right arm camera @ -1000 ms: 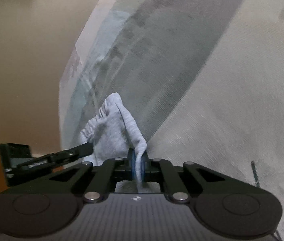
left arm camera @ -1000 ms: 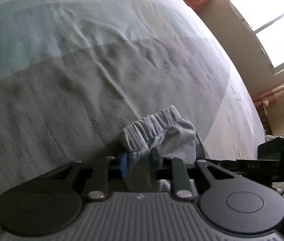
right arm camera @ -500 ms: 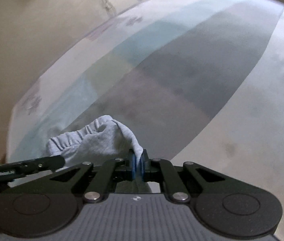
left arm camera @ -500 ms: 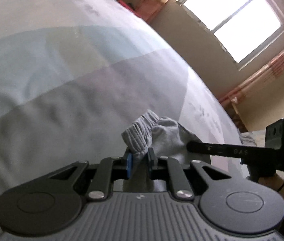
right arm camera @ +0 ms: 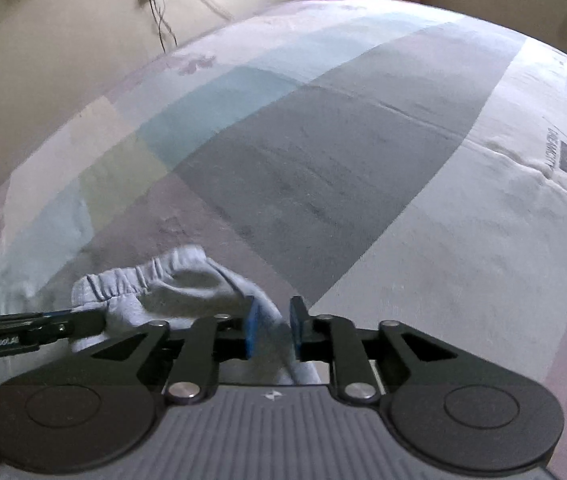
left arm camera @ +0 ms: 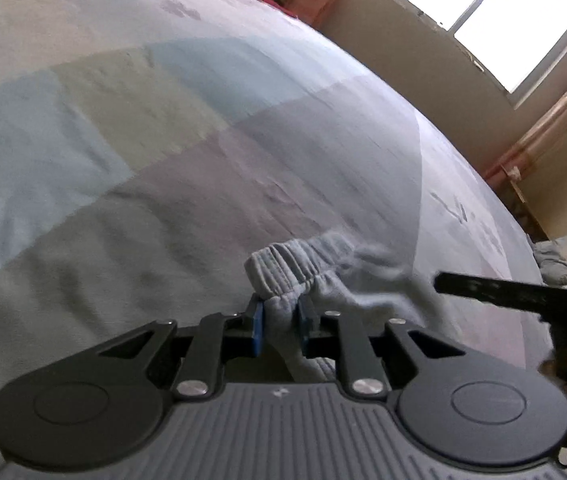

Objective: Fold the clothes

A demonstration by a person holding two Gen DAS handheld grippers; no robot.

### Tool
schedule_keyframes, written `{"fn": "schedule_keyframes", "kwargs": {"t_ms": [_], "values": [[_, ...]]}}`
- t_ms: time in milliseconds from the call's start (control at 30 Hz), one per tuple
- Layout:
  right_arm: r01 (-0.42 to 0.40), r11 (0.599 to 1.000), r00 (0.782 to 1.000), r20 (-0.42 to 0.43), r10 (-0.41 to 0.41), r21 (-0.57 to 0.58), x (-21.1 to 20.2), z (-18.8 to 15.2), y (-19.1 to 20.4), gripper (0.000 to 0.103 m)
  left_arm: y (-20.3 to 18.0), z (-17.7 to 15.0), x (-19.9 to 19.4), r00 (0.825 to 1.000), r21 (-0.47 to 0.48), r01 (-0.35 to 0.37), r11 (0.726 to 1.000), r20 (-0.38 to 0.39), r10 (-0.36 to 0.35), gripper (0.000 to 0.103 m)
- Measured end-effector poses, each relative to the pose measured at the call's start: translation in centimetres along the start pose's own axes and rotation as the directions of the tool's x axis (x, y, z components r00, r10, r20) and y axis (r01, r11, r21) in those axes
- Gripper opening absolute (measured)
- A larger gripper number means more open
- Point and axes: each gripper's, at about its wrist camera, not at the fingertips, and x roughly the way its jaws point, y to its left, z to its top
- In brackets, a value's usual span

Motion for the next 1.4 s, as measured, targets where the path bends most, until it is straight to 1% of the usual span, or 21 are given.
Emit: {"fn": "schedule_keyframes", "kwargs": {"t_ms": [33,200,267,300,400,500,567,633,733,767,800,833,867,933,1000,1033,1167,1200,1300,1367,1400], "values": [[-0.009,1.0,1.0,0.011,0.009,0.009,-0.5,-0.2,-0.1,0.033,0.1,-0.1,-0.6,1.0,0.012,-0.004,1.0,0.009,0.004,0.021],[-0.001,0.999,1.0,0.024,0.0,0.032,-3.5,-1.7,-1.3,0.035,-1.0,-0.3,-1.4,0.997,0.092,-0.078,0.993,0.019,0.076,0.025],[0.007,0.997,1.0,0.011,-0.008,0.073,-4.6,-2.9,-2.5,0.036,-0.9,0.3,-1.0,0.996,0.052,-0.086,0.995,-0.019,0.087,0.025],[0.018,0.996,1.0,0.005,-0.018,0.088,-5.4,-3.8,-3.1,0.036,-0.7,0.6,-0.6,0.994,0.028,-0.087,0.996,-0.056,0.089,0.025],[0.061,0.991,0.998,-0.032,-0.057,0.12,-8.1,-7.1,-4.8,0.036,-0.2,1.1,-1.1,0.991,0.008,-0.12,0.993,-0.063,0.12,0.026],[0.114,0.984,0.992,-0.078,-0.103,0.141,-10.9,-10.7,-6.5,0.036,0.0,0.9,-3.2,0.975,0.057,-0.22,0.974,-0.022,0.222,0.029],[0.165,0.976,0.982,-0.114,-0.149,0.144,-13.0,-13.3,-7.6,0.036,0.3,0.5,-4.6,0.971,0.068,-0.237,0.969,-0.023,0.239,0.031],[0.212,0.962,0.971,-0.147,-0.188,0.172,-15.3,-16.0,-8.7,0.036,-0.3,-0.2,-5.1,0.976,0.094,-0.201,0.975,-0.064,0.207,0.034],[0.266,0.931,0.958,-0.179,-0.225,0.251,-18.6,-19.9,-10.3,0.035,-3.1,-2.1,-4.6,0.978,0.192,-0.116,0.975,-0.148,0.145,0.034],[0.271,0.921,0.957,-0.184,-0.226,0.28,-19.6,-21.0,-10.5,0.034,-4.5,-2.9,-4.2,0.976,0.233,-0.084,0.969,-0.177,0.127,0.034],[0.267,0.916,0.958,-0.184,-0.219,0.3,-20.3,-22.0,-10.4,0.026,-6.0,-3.6,-3.9,0.975,0.272,-0.047,0.961,-0.198,0.104,0.034],[0.259,0.913,0.96,-0.183,-0.21,0.314,-21.0,-22.9,-10.2,0.014,-7.8,-4.4,-3.5,0.973,0.314,-0.002,0.95,-0.22,0.074,0.034],[0.25,0.913,0.962,-0.189,-0.197,0.323,-21.5,-23.7,-9.8,0.012,-9.5,-5.3,-3.1,0.968,0.341,0.039,0.939,-0.247,0.049,0.034],[0.227,0.911,0.966,-0.198,-0.166,0.343,-22.3,-25.4,-9.0,0.012,-12.6,-6.8,-2.3,0.954,0.387,0.117,0.915,-0.3,0.005,0.035],[0.164,0.908,0.977,-0.188,-0.097,0.386,-22.6,-26.9,-7.9,0.012,-15.8,-8.8,-1.8,0.938,0.451,0.19,0.872,-0.344,-0.027,0.035],[0.127,0.906,0.982,-0.182,-0.056,0.403,-22.5,-27.6,-7.2,0.012,-17.3,-10.1,-1.7,0.932,0.492,0.225,0.841,-0.361,-0.038,0.035],[0.032,0.911,0.981,-0.189,0.05,0.41,-20.4,-29.7,-3.8,0.012,-19.9,-14.1,-1.8,0.927,0.617,0.234,0.752,-0.375,0.019,0.037],[0.002,0.905,0.977,-0.193,0.089,0.426,-19.7,-30.1,-3.1,0.012,-19.8,-14.8,-1.8,0.925,0.628,0.223,0.745,-0.378,0.042,0.038],[-0.043,0.897,0.957,-0.24,0.163,0.44,-17.7,-32.1,-0.4,0.014,-18.1,-16.2,-2.7,0.919,0.62,0.197,0.76,-0.387,0.077,0.039],[-0.063,0.88,0.949,-0.244,0.199,0.472,-17.3,-33.2,0.9,0.015,-17.3,-17.0,-4.0,0.911,0.631,0.191,0.752,-0.399,0.104,0.04],[-0.076,0.87,0.948,-0.234,0.214,0.486,-17.5,-33.5,1.1,0.016,-17.1,-17.3,-4.5,0.903,0.638,0.186,0.747,-0.411,0.127,0.045]]}}
